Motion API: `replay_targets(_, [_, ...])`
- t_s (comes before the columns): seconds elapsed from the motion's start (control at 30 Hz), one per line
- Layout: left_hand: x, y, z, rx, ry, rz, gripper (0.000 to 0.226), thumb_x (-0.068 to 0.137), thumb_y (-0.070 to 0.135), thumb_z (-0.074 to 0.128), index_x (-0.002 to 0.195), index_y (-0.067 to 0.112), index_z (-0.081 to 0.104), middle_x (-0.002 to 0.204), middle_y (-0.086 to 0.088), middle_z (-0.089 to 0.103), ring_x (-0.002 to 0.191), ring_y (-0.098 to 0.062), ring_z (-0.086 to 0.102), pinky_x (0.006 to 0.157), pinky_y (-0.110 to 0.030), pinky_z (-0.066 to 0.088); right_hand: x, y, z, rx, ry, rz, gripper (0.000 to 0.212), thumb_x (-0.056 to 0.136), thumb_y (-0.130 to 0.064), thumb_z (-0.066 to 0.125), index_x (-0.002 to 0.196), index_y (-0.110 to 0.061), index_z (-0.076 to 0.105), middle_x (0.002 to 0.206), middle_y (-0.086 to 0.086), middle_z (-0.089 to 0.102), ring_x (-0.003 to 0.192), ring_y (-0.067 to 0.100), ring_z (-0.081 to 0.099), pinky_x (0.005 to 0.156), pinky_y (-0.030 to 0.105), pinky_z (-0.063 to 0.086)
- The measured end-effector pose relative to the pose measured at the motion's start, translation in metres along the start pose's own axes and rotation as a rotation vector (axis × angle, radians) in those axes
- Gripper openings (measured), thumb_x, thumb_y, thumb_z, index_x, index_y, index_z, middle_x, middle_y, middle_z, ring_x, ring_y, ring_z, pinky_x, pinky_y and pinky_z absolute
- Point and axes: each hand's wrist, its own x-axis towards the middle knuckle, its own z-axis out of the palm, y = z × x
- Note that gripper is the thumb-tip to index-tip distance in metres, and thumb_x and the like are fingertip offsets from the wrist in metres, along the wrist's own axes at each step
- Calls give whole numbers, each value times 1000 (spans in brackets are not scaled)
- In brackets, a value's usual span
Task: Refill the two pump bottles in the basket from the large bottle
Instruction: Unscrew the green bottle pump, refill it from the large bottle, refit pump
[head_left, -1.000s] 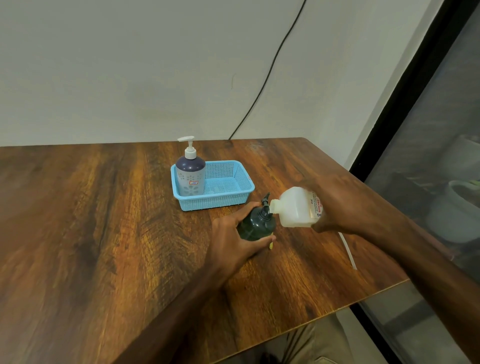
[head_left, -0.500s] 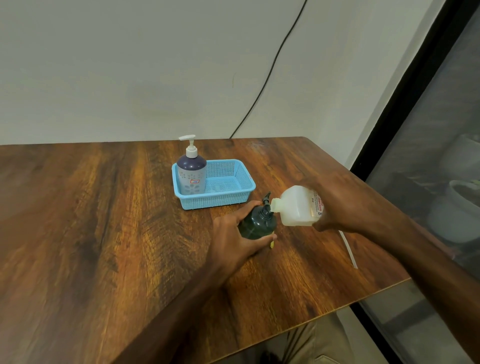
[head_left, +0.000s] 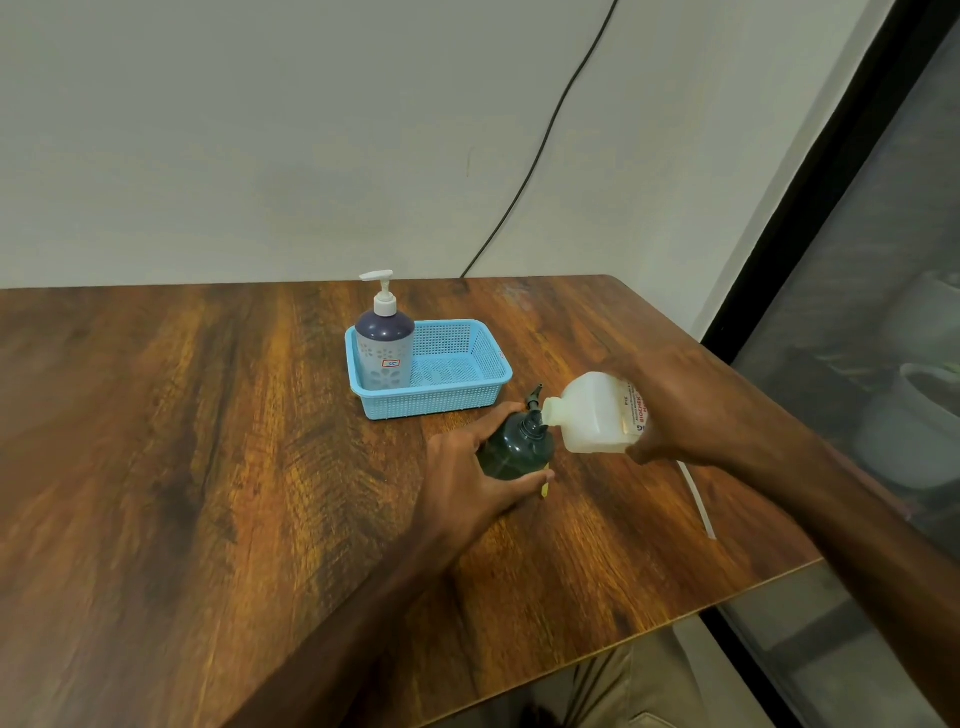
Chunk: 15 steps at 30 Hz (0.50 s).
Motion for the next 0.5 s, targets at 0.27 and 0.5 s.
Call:
replay_targets(0.27, [-1,0,-1,-9,12,12,75,68,38,93,130,44,51,115,35,57,107,22,55,96,-6,45,1,-2,-3,-8,-1,-7,87,72,-31,83,146,-24,36,143,-1,45,129,17,42,104,27,35])
replay_targets(0.5, [-1,0,0,-13,9,16,78,68,37,93,133,42,50,123,28,59,118,3,60,101,-15,49,0,-4,-4,-40,12,-18,86,72,-33,83,145,-25,37,141,-2,46,128,17,43,104,28,37])
